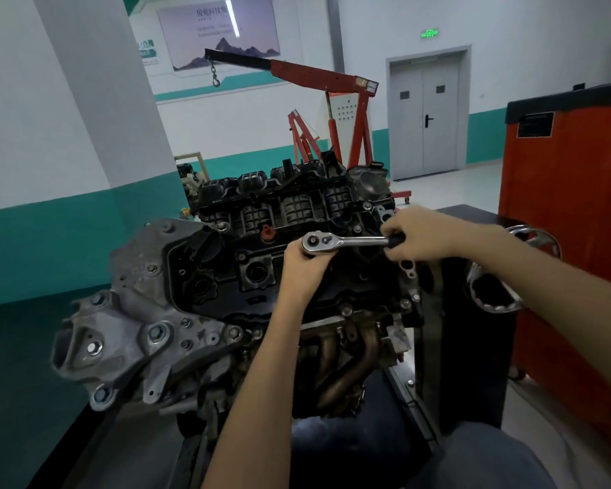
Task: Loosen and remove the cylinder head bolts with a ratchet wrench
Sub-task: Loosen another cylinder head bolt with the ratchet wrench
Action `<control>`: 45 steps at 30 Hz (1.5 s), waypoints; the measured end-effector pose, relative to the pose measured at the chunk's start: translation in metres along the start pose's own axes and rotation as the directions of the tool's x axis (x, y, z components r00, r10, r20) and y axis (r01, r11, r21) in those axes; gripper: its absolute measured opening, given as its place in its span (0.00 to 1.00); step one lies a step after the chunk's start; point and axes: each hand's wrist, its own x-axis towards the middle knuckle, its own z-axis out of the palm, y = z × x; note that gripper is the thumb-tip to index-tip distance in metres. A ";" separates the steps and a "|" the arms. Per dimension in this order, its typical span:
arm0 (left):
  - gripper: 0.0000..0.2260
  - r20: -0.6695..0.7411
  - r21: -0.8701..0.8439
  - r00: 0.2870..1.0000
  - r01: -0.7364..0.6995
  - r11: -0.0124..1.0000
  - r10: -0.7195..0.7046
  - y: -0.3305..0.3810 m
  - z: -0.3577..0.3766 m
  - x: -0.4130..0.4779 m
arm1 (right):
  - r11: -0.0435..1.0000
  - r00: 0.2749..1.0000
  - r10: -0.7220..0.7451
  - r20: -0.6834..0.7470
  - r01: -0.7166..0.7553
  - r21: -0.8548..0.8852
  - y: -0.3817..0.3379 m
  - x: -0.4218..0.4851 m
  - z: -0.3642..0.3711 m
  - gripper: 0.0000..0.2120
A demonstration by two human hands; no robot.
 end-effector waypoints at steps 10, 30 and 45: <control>0.16 -0.169 -0.146 0.984 0.025 0.989 -0.050 -0.009 0.018 -0.005 | 0.740 0.921 0.290 -0.259 -0.045 0.671 -0.087 -0.052 0.141 0.09; 0.22 -0.075 -0.072 0.996 0.045 0.996 -0.050 -0.015 0.006 -0.002 | 0.863 0.942 0.195 -0.272 -0.034 0.504 -0.059 -0.051 0.122 0.11; 0.20 0.105 0.077 0.994 -0.017 0.997 0.009 -0.008 -0.005 0.010 | 0.991 0.994 -0.106 -0.038 0.102 -0.091 0.012 -0.015 0.028 0.07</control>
